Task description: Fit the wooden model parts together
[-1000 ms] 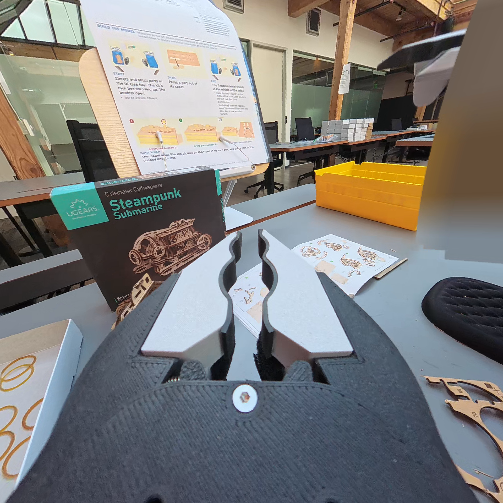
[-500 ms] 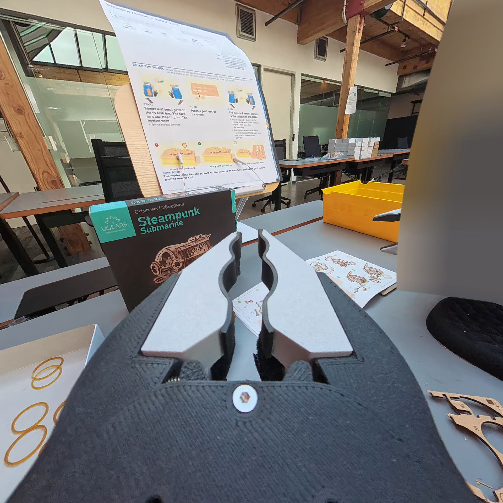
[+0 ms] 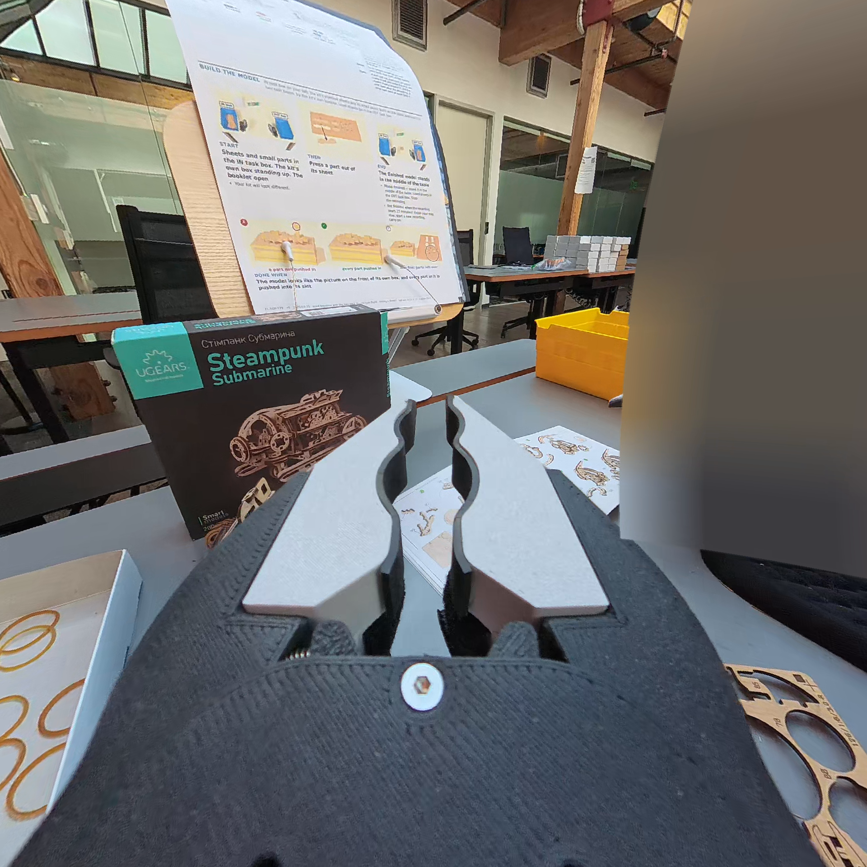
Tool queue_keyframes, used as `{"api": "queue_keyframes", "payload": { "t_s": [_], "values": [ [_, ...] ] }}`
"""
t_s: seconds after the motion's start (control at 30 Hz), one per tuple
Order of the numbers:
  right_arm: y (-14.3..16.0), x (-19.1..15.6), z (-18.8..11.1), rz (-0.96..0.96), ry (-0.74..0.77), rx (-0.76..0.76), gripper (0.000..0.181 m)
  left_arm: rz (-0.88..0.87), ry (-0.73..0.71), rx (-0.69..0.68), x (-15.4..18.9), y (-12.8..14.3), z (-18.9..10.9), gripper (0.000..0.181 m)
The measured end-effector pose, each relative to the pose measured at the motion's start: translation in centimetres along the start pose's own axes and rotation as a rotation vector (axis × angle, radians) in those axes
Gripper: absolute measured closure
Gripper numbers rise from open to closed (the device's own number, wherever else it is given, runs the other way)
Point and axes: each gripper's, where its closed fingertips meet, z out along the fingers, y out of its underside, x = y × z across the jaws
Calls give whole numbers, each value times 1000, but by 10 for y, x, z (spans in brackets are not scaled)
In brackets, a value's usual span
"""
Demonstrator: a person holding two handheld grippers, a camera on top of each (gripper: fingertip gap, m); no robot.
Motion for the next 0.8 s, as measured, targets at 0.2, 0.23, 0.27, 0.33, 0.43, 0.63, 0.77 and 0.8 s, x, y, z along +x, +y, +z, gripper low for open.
{"api": "queue_keyframes", "payload": {
  "t_s": [0.2,0.23,0.27,0.33,0.43,0.63,0.77,0.8],
  "values": [
    [-2,-10,2,-38,-30,-6,134,-15,-5,10,-3,-4,-2,172],
    [-2,-12,2,-41,-37,-6,134,-19,-5,8,-4,-3,-2,172],
    [-3,-14,2,-44,-47,-6,134,-23,-5,5,-4,-2,-2,172],
    [-3,-17,2,-46,-61,-9,134,-31,-5,0,-5,-1,-2,171],
    [-3,-20,2,-56,-73,-15,134,-40,1,-13,-5,2,0,171],
    [0,-26,4,-84,-96,-50,135,-38,-10,-19,-8,4,0,171],
    [4,-31,6,-78,-114,-79,135,-44,-13,-26,-10,4,0,171],
    [4,-33,7,-71,-123,-82,136,-49,-10,-28,-10,4,0,171]
  ]
}}
